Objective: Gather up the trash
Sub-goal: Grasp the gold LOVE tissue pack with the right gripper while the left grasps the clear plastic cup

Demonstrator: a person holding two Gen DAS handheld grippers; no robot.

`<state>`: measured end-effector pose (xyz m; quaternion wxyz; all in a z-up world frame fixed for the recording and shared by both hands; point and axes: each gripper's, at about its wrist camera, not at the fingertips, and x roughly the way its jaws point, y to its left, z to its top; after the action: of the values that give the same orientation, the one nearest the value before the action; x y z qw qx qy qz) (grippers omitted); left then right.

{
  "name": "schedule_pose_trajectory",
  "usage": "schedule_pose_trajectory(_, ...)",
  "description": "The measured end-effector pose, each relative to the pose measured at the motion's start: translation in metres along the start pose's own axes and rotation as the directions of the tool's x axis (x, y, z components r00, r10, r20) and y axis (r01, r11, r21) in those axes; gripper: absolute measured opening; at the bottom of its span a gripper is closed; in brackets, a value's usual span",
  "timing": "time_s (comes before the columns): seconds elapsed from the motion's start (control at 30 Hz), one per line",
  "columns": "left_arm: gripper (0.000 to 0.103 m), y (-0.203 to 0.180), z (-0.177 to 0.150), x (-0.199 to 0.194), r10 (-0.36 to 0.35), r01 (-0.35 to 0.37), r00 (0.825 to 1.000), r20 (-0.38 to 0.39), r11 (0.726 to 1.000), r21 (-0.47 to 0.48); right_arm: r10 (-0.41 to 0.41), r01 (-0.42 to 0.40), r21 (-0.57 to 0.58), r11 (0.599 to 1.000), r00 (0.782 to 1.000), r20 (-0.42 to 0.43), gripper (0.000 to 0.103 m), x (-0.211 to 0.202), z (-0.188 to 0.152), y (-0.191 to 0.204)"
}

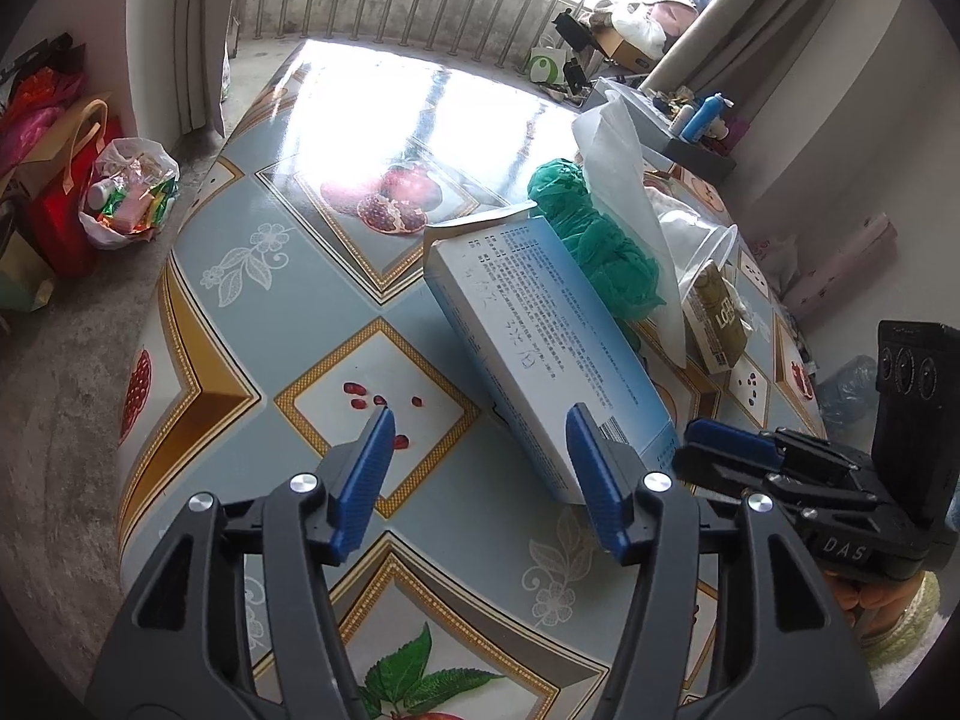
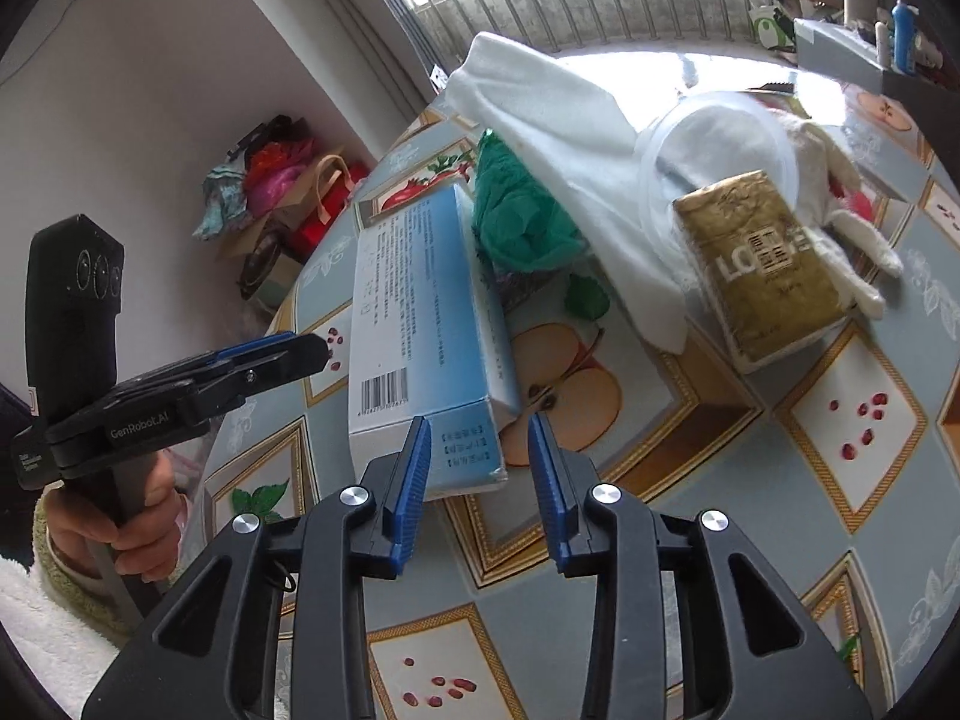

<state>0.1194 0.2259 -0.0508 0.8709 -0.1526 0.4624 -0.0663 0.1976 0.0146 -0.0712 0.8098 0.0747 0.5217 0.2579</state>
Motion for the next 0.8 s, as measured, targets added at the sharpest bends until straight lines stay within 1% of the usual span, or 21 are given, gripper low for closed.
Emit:
schedule_pose_trajectory(0.03, 0.056, 0.001, 0.001, 0.000, -0.004, 0.004, 1.000, 0.004, 1.000, -0.004, 0.005, -0.005, 0.001, 1.000, 1.000, -0.006, 0.026, 0.006, 0.000, 0.003)
schedule_pose_trajectory(0.1, 0.056, 0.004, 0.003, 0.002, -0.006, 0.006, 1.000, 0.005, 1.000, -0.012, 0.036, -0.035, 0.016, 0.999, 0.999, -0.009, 0.023, 0.017, 0.005, 0.007)
schedule_pose_trajectory(0.17, 0.056, 0.008, 0.006, 0.006, -0.008, 0.008, 1.000, 0.004, 1.000, -0.025, 0.045, -0.044, 0.014, 0.999, 0.999, -0.004, 0.020, 0.026, 0.012, 0.012)
schedule_pose_trajectory(0.33, 0.056, 0.023, 0.021, 0.014, -0.002, 0.005, 0.999, 0.036, 0.997, -0.072, 0.055, -0.056, 0.011, 0.998, 0.998, 0.024, 0.019, 0.043, 0.028, 0.021)
schedule_pose_trajectory(0.43, 0.056, 0.032, 0.032, 0.014, 0.015, -0.009, 0.998, 0.059, 0.995, -0.099, 0.031, -0.030, -0.019, 0.999, 0.998, 0.055, 0.019, 0.041, 0.030, 0.027)
schedule_pose_trajectory(0.53, 0.056, 0.030, 0.041, 0.005, 0.008, 0.001, 0.995, 0.097, 0.996, -0.092, 0.017, -0.013, -0.042, 0.999, 0.996, 0.092, 0.020, 0.025, 0.026, 0.028)
schedule_pose_trajectory(0.6, 0.056, 0.023, 0.045, -0.001, -0.005, 0.013, 0.993, 0.120, 0.998, -0.068, -0.013, 0.020, -0.050, 0.999, 0.991, 0.130, 0.020, 0.008, 0.024, 0.024)
schedule_pose_trajectory(0.67, 0.056, 0.009, 0.052, -0.006, -0.029, 0.034, 0.990, 0.140, 0.999, -0.030, -0.064, 0.075, -0.052, 0.996, 0.982, 0.179, 0.022, -0.013, 0.022, 0.015)
schedule_pose_trajectory(0.73, 0.056, -0.006, 0.058, -0.007, -0.061, 0.061, 0.987, 0.151, 0.998, 0.008, -0.130, 0.147, -0.054, 0.988, 0.963, 0.238, 0.026, -0.034, 0.022, 0.006)
schedule_pose_trajectory(0.8, 0.055, -0.026, 0.065, -0.007, -0.096, 0.088, 0.982, 0.161, 0.994, 0.060, -0.188, 0.212, -0.053, 0.976, 0.938, 0.292, 0.029, -0.052, 0.026, -0.004)
